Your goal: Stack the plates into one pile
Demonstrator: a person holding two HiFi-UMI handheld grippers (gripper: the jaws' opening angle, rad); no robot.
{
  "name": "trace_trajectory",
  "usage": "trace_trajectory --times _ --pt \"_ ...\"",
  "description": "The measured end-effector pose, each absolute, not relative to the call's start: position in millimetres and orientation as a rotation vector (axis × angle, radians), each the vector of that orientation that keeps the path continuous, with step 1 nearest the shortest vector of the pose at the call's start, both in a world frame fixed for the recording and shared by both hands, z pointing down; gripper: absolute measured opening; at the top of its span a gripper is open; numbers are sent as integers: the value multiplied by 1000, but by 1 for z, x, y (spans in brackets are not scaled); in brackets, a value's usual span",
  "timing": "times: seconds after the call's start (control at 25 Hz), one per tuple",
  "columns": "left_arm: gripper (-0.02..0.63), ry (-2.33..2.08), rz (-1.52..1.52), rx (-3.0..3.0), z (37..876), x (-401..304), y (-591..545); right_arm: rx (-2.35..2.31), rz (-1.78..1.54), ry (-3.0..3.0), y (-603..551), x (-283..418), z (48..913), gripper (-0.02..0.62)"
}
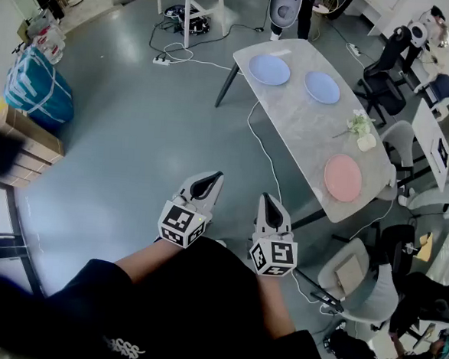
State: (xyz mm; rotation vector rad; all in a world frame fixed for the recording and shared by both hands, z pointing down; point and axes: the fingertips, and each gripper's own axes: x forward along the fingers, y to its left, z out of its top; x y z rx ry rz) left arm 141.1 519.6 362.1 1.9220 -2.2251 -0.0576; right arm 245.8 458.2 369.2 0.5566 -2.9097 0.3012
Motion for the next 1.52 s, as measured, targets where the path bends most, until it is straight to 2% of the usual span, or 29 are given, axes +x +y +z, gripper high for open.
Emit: trace_trajectory --times 0.28,0.64,0.92,1.52 --pt "15 -2204 -48 1899 386 159 520 471 431 -2953 462 250 384 12" --pt "15 -2156 -16 1990 395 129 504 490 499 -2948 449 209 399 12" --pt "15 -2113 -65 1980 409 46 486 508 470 -2886 431 129 411 12" --pt "15 -2075 -88 1931 413 -192 464 602 434 -2803 386 -94 403 12"
